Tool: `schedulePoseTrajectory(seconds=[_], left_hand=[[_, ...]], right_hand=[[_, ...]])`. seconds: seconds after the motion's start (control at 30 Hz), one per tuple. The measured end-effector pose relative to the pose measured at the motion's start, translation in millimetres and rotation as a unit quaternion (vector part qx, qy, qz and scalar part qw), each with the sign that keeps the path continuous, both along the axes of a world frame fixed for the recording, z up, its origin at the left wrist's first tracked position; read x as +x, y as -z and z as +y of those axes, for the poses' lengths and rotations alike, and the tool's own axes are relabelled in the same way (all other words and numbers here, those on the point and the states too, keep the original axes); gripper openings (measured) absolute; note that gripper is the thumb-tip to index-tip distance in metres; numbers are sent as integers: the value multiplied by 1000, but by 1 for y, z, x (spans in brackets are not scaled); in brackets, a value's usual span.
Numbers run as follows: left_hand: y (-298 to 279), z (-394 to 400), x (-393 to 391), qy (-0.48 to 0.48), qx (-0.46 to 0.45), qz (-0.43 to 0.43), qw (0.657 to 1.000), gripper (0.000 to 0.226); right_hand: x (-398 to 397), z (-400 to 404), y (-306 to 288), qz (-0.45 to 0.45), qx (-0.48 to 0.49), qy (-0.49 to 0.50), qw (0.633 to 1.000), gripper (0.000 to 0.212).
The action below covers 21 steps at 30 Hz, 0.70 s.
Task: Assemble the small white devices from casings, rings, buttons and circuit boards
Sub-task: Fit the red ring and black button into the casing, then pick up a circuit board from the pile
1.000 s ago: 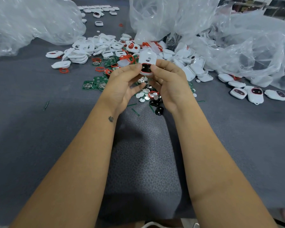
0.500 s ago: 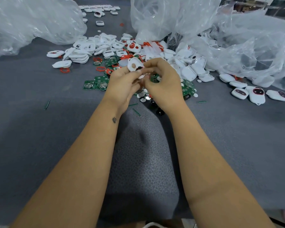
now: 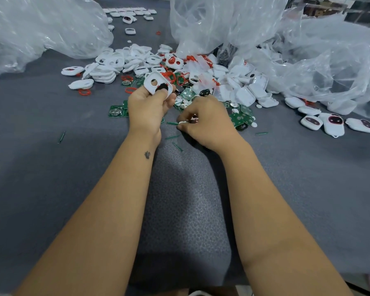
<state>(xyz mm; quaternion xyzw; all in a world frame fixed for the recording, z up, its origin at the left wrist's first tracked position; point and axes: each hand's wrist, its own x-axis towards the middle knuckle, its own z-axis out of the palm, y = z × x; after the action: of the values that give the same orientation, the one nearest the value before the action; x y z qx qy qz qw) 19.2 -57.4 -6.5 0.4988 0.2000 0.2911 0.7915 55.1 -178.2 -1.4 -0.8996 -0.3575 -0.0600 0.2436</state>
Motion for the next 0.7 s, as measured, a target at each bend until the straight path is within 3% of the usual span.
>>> schedulePoseTrajectory(seconds=[0.17,0.37,0.47,0.7], left_hand=[[1,0,-1,29,58,12,998,25],[3,-5,0,61,93,21,994,21],[3,-6,-1,65,109,31,991,22],[1,-9,-3,108,111,13,988,27]], right_hand=[[-1,-2,-2,110,185,29,976,10],[3,-9,-7,261,412,22,873,19],[4,-10,-7,300,448,3,842,21],[3,-10,-10,313,482,-3,818,20]])
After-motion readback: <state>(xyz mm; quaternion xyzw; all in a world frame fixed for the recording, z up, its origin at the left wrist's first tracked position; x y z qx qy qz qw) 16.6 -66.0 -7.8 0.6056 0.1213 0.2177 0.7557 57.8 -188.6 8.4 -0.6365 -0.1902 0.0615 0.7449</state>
